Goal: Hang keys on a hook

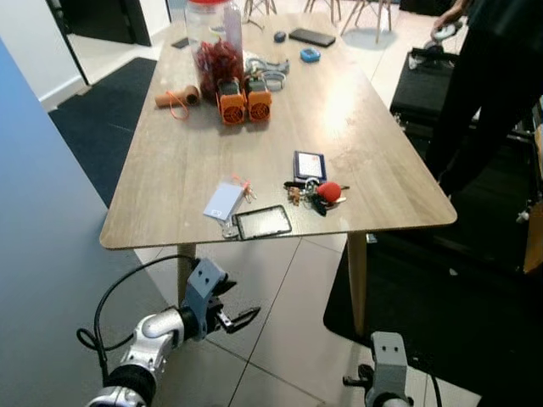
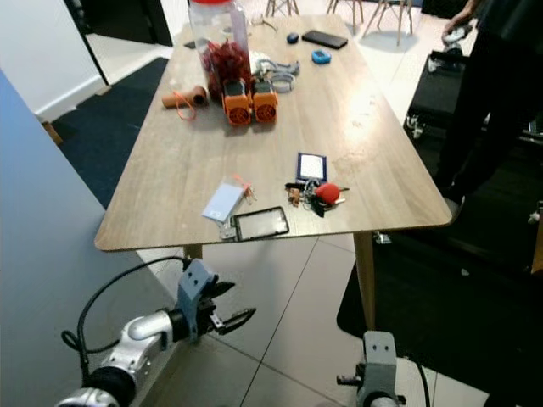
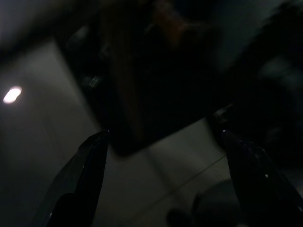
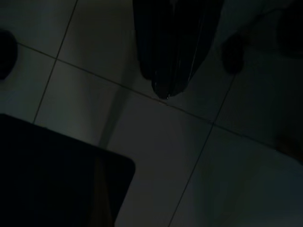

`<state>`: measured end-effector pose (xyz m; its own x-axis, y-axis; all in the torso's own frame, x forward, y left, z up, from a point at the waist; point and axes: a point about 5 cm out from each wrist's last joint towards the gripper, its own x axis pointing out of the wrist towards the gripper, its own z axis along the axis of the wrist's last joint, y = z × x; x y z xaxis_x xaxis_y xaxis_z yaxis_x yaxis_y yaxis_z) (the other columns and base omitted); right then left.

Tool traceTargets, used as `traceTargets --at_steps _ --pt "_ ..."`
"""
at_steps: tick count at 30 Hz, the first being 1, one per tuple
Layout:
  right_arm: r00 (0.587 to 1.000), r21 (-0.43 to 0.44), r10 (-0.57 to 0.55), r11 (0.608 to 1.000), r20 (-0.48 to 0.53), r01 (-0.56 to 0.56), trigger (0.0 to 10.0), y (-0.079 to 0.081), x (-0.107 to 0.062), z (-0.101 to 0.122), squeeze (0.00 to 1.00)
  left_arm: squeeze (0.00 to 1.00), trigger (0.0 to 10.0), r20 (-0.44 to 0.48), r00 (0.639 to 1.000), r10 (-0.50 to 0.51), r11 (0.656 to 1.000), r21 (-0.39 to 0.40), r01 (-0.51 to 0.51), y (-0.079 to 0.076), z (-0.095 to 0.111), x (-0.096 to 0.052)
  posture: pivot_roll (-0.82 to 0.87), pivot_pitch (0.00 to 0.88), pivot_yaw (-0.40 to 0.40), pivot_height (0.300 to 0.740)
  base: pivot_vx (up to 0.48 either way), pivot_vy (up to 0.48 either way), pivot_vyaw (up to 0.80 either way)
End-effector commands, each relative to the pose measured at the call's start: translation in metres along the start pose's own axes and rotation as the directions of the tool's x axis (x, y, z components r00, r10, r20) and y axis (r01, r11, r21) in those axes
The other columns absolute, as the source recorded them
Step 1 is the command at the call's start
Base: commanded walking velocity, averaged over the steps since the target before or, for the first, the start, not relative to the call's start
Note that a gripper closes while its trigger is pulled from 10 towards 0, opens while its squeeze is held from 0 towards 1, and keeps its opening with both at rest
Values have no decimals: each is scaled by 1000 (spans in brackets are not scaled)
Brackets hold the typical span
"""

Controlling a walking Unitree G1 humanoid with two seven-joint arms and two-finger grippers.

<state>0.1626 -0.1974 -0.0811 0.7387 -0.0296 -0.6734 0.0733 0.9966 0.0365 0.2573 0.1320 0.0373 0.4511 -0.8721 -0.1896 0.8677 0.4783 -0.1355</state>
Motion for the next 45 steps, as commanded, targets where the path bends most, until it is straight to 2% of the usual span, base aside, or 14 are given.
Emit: traceTargets --at_steps 1,3,6,8,10,12,13,15,17,19,26,31,40,45 --pt "1000 5 7 1000 6 -7 10000 1 0 1 0 0 10000 71 992 -105 994 25 103 -4 32 2 42 53 11 740 0 0 0" --pt "1000 2 10 1000 7 -10 10000 2 1 2 0 0 10000 136 974 -183 983 40 179 -12 58 9 42 54 12 740 0 0 0" --pt "1000 2 10 1000 7 -10 10000 2 1 2 0 0 10000 136 974 -183 983 40 179 -12 58 9 42 54 12 740 0 0 0" --pt "1000 2 12 1000 8 -12 10000 2 1 2 0 0 10000 190 962 -199 980 52 192 -16 73 16 40 54 15 740 0 0 0" --pt "1000 2 12 1000 9 -12 10000 2 1 3 0 0 10000 288 950 -119 991 91 97 -14 93 27 40 55 17 740 0 0 0" --pt "1000 2 12 1000 9 -12 10000 2 1 2 0 0 10000 327 945 -27 993 115 -11 -7 100 33 39 55 17 740 0 0 0" --pt "1000 2 12 1000 9 -12 10000 2 1 2 0 0 10000 327 945 -27 993 115 -11 -7 100 33 39 55 17 740 0 0 0" --pt "1000 2 12 1000 8 -12 10000 2 1 2 0 0 10000 308 945 111 980 123 -155 4 104 38 39 56 17 740 0 0 0" --pt "1000 2 11 1000 7 -11 10000 2 1 2 0 0 10000 252 923 290 936 128 -329 18 107 41 39 57 20 740 0 0 0" --pt "1000 3 11 1000 7 -11 10000 2 1 1 0 0 10000 219 908 358 910 137 -392 22 109 39 37 57 22 740 0 0 0" --pt "1000 7 8 1000 4 -8 10000 2 1 1 0 0 10000 191 902 388 899 140 -416 23 108 38 36 60 25 740 0 0 0" --pt "1000 7 9 1000 4 -9 10000 2 0 0 0 0 10000 158 904 398 883 201 -424 24 102 35 40 63 24 740 0 0 0" --pt "1000 0 16 1000 3 -16 10000 3 1 1 0 0 10000 26 830 557 794 278 -541 37 86 25 42 65 21 740 0 0 0" --pt "1000 -1 17 1000 2 -17 10000 3 1 0 0 0 10000 -11 823 568 790 288 -542 39 80 23 40 62 22 740 0 0 0"
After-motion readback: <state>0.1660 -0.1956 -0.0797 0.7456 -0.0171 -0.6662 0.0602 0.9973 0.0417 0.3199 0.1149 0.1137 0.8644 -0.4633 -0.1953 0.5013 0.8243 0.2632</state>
